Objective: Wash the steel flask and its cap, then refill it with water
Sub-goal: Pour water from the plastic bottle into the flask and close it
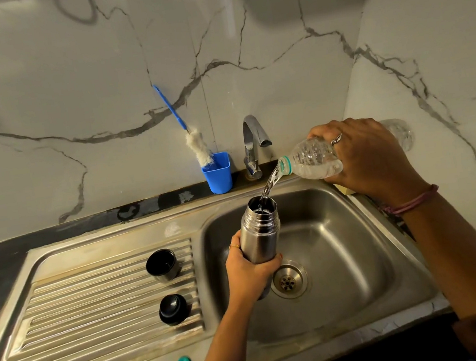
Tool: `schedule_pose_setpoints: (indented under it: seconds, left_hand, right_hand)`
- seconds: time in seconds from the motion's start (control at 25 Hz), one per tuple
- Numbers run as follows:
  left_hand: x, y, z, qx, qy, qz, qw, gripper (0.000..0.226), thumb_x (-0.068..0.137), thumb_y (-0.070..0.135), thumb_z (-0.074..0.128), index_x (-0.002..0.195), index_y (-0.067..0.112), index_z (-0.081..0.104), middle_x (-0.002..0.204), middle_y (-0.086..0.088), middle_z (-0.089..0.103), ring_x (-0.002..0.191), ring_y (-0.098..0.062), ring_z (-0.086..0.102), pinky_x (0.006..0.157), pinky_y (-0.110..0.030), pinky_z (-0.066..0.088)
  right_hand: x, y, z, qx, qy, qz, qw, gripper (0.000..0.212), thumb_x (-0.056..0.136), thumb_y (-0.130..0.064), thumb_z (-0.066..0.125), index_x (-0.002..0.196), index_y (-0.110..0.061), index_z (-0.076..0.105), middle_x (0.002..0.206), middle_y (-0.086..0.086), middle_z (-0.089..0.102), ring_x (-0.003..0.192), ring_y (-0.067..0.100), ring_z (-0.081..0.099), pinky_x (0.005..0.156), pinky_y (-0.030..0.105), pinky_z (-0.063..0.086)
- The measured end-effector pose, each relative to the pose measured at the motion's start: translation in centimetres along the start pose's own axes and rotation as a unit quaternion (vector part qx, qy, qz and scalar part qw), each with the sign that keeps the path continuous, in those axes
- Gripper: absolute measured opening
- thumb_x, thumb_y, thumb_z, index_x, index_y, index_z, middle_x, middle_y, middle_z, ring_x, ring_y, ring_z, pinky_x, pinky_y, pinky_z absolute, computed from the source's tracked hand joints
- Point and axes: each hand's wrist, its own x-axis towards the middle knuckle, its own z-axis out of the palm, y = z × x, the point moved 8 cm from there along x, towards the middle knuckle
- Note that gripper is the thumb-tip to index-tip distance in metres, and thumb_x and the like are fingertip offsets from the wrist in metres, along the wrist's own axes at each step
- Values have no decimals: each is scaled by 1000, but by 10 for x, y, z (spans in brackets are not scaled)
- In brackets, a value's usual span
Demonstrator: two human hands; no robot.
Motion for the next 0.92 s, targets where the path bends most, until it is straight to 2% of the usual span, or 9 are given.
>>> schedule_pose_setpoints:
  seconds: [0.24, 0.32, 0.48, 0.64, 0.76, 0.92]
  left_hand:
    - [0, -3, -1, 3, 1, -3, 1000, 72, 59, 11, 91, 120, 23, 54, 103, 7, 66, 90, -7, 64, 77, -25, 55]
    - [1, -3, -1, 2, 2, -3, 1000, 72, 59, 10, 91, 120, 22, 54, 103, 7, 66, 88, -3, 63, 78, -26, 55]
    - [0, -3, -1, 1, 1, -2, 1000, 72, 60, 9, 90, 121, 22, 53, 103, 8, 66, 87, 2, 62, 75, -20, 53]
    - [1, -5, -1, 1, 5, -2, 1000, 74, 58, 13, 91, 122, 21, 54, 104, 6, 67, 89, -6, 64, 78, -25, 55]
    - [1, -5, -1, 2, 4, -2, 1000, 73, 60, 10, 91, 121, 21, 53, 104, 6, 66, 91, -10, 65, 76, -22, 54]
    - [0, -4, -1, 4, 0, 0, 1000, 73, 61, 9, 90, 122, 22, 52, 104, 8, 65, 89, -1, 63, 73, -17, 53]
  right_hand:
    - [0, 1, 1, -7, 2, -5, 1000, 69, 57, -30, 89, 115, -11, 58, 101, 8, 67, 87, 29, 63, 79, 36, 47]
    - [0, 1, 1, -9, 6, -6, 1000, 68, 57, -29, 89, 115, -11, 58, 101, 8, 67, 87, 28, 63, 79, 36, 46]
    - [1, 1, 0, -12, 10, -10, 1000, 67, 58, -25, 89, 115, -11, 58, 102, 8, 67, 88, 28, 63, 81, 37, 46]
    - [3, 1, -2, -12, 13, -13, 1000, 66, 57, -22, 89, 115, -9, 59, 103, 9, 67, 89, 30, 63, 81, 38, 47]
    - [3, 0, -2, -12, 15, -12, 1000, 64, 59, -25, 88, 114, -9, 60, 103, 9, 68, 90, 30, 64, 82, 37, 46]
    - [4, 1, -4, -12, 18, -13, 1000, 62, 61, -26, 87, 114, -10, 59, 103, 9, 67, 90, 29, 63, 82, 38, 45]
